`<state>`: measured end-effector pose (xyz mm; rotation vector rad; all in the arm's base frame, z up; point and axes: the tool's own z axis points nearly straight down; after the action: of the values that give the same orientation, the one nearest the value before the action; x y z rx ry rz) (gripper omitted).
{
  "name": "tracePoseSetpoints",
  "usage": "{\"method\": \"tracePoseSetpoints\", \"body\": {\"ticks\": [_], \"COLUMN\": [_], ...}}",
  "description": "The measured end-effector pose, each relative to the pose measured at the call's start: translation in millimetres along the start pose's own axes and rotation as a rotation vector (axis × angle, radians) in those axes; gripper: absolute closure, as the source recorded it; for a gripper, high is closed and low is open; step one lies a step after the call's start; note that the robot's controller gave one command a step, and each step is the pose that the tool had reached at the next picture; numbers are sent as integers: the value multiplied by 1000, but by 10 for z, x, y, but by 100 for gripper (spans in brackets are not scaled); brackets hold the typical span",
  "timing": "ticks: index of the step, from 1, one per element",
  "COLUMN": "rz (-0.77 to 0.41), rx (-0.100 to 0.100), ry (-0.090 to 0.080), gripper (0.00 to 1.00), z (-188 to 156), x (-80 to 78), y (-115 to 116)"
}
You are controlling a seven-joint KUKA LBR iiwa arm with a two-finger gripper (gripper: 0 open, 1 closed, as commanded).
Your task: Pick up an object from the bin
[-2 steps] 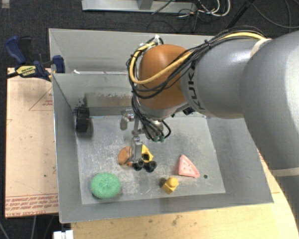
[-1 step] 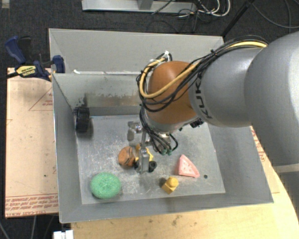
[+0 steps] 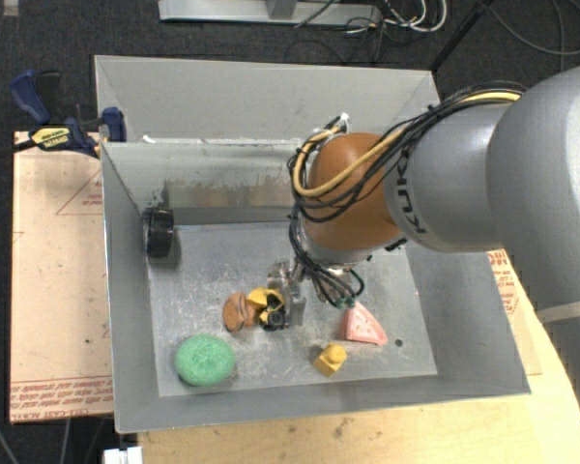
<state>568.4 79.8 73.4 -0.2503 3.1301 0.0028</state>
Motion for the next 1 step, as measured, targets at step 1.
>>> {"method": "tracePoseSetpoints", "body": {"ticks": [1], "rz": [0], "rx": [0], "ry": [0], "gripper": [100], "z": [0], "x": [0], "y": [0]}}
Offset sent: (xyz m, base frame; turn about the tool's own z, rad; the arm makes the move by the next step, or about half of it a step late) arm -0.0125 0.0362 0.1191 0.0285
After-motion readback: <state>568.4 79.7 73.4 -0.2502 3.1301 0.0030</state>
